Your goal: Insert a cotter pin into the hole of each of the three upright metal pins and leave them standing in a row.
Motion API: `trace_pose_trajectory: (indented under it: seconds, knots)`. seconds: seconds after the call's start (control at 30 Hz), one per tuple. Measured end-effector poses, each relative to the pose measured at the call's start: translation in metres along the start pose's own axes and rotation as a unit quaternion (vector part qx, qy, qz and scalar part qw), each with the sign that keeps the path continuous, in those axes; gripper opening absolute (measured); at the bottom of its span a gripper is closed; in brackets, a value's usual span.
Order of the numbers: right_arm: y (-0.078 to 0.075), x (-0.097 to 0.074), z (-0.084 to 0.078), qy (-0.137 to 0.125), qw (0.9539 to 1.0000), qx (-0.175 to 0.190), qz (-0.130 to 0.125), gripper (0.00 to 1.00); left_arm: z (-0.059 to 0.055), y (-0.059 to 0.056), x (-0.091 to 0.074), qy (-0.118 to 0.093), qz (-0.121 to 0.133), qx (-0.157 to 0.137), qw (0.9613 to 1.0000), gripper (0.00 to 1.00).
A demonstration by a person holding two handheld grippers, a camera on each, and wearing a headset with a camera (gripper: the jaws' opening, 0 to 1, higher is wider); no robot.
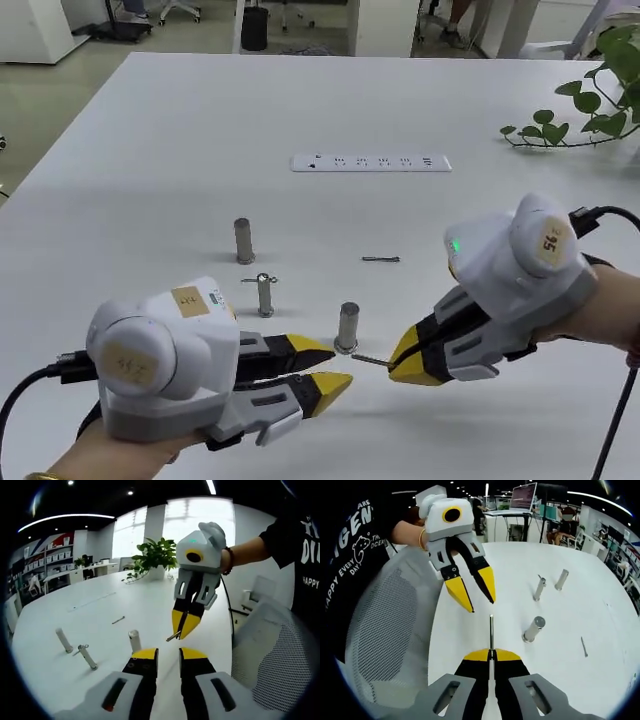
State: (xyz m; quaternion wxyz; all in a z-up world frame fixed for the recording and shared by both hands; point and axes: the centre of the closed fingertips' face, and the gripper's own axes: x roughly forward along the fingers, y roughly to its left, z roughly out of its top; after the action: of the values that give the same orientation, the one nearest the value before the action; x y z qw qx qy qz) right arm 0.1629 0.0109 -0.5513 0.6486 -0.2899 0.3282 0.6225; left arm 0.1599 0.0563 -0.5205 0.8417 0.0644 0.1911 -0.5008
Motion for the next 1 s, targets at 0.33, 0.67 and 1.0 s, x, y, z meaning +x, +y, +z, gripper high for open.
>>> trace_pose_trajectory:
  seconds: [0.33, 0.67, 1.0]
  knots:
    - [-0.018, -0.004, -0.01, 0.037, 0.9992, -0.006, -0.015, 0.0, -0.003, 0.015, 0.01, -0.011, 0.047, -0.012, 0.9988, 0.19]
    - [-0.04, -0.007, -0.018, 0.072, 0.997, -0.005, -0.028, 0.0, -0.01, 0.029, 0.027, 0.004, 0.079, -0.012, 0.9968, 0.23]
    - [-0.052, -0.004, -0.026, 0.088, 0.9959, 0.001, -0.022, 0.0, -0.022, 0.04, 0.041, 0.026, 0.102, -0.026, 0.9942, 0.23]
